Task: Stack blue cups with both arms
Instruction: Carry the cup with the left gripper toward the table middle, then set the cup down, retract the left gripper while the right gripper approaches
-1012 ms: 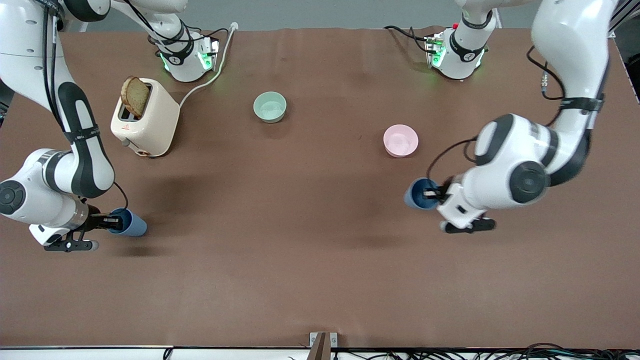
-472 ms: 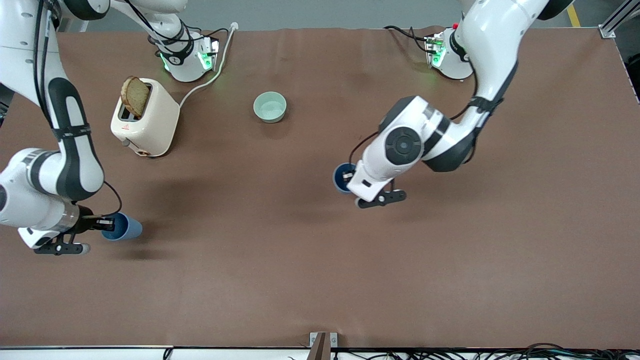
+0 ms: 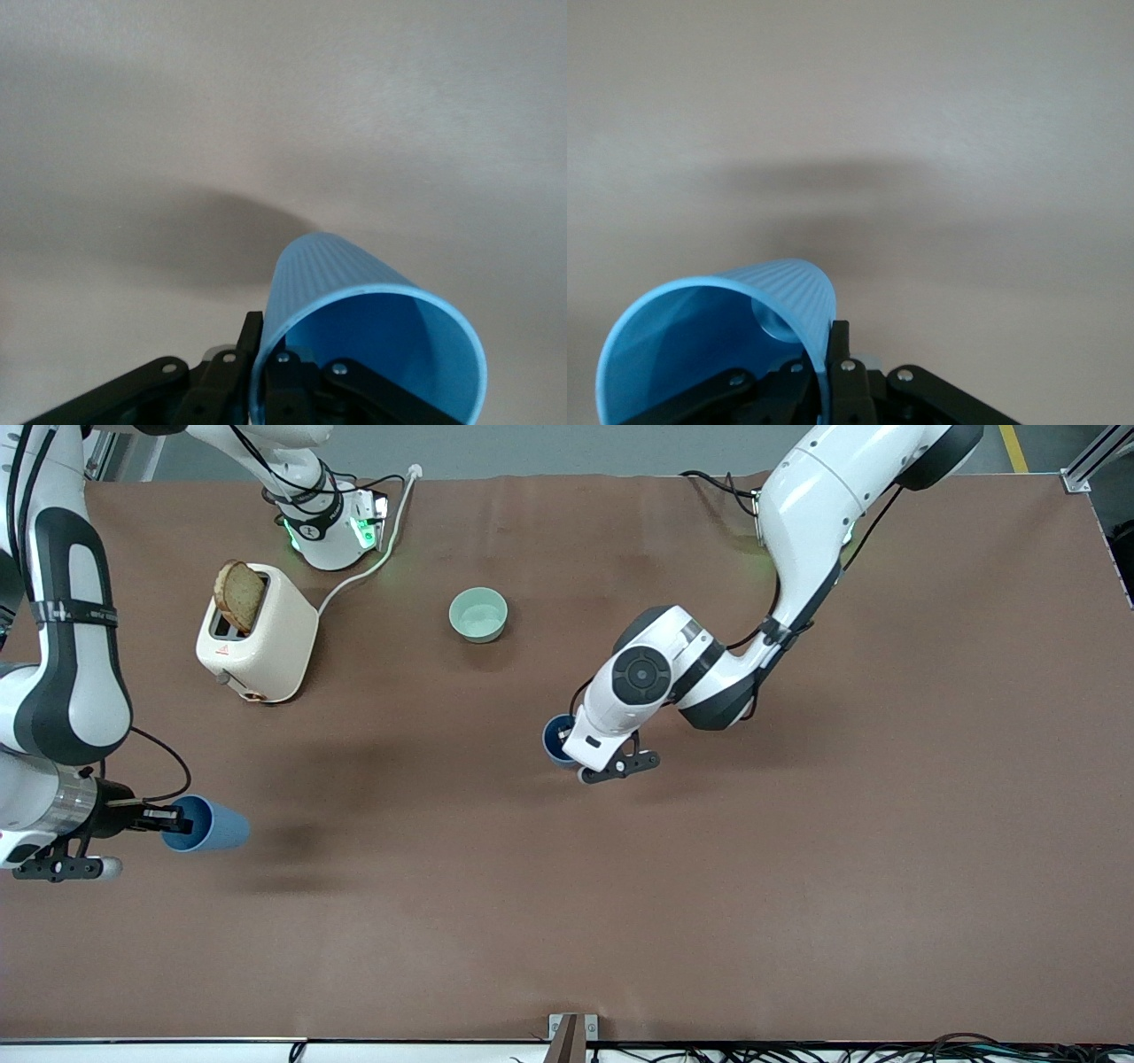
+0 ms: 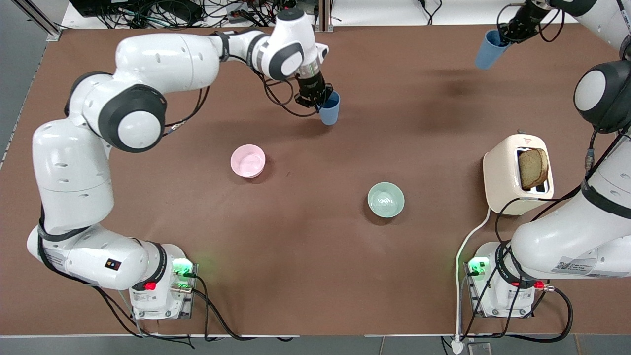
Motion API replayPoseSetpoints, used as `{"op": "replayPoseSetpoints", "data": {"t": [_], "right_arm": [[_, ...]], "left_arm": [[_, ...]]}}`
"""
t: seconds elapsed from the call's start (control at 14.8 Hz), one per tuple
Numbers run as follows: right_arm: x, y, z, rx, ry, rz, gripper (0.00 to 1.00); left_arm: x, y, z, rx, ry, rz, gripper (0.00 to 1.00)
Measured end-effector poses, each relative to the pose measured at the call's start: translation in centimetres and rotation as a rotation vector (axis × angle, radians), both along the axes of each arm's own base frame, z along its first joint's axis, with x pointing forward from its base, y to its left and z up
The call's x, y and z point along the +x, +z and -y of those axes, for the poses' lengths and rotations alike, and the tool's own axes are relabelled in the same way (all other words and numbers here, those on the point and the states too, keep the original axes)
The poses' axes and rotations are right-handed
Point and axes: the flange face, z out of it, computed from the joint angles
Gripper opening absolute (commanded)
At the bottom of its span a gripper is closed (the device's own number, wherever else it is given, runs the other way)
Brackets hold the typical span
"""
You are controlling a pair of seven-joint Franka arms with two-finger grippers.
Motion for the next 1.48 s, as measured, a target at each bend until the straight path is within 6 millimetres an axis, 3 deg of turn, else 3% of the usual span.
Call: {"op": "replayPoseSetpoints", "data": {"t": [0.13,0.2,0.27,0.4,0.54,0.67,0.81,0.94,1.15,1.28,1.48], "right_arm": [[0.3,1.0,-3.3,0.002,-0.048,0.002,0.03],[0.3,1.4,-5.4,0.002,-0.073,0.001,0.03],[0.3,1.7,-7.5,0.003,-0.097,-0.002,0.03],[0.2,2.0,-11.3,0.007,-0.148,-0.013,0.03],[0.0,2.0,-14.5,0.022,-0.198,-0.03,0.02],[-0.5,2.1,-17.9,0.046,-0.242,-0.051,0.02],[-1.4,2.6,-22.9,0.066,-0.272,-0.071,0.02],[-3.4,3.4,-29.7,0.032,-0.286,-0.072,0.01],[-8.1,4.5,-40.3,0.019,-0.284,-0.074,0.01],[-11.4,5.3,-45.8,0.031,-0.283,-0.089,0.01],[-15.5,5.6,-51.2,0.03,-0.274,-0.104,0.01]], "left_arm": [[-0.7,-1.0,0.7,0.024,0.021,0.0,0.31],[-0.8,-1.1,0.8,0.027,0.023,0.001,0.57],[-0.7,-1.1,0.7,0.027,0.026,0.002,1.0],[-0.3,-0.9,0.5,0.027,0.037,0.008,1.0],[0.7,0.5,0.4,0.011,0.06,0.03,1.0],[2.8,4.0,-0.7,-0.003,0.096,0.064,1.0],[5.6,8.9,-3.7,0.01,0.143,0.081,1.0],[7.6,14.4,-7.2,0.033,0.184,0.092,1.0],[9.4,21.8,-13.0,0.052,0.217,0.154,1.0],[10.2,26.5,-19.3,0.086,0.157,0.186,1.0],[10.2,32.5,-29.7,0.141,0.045,0.2,1.0]]}}
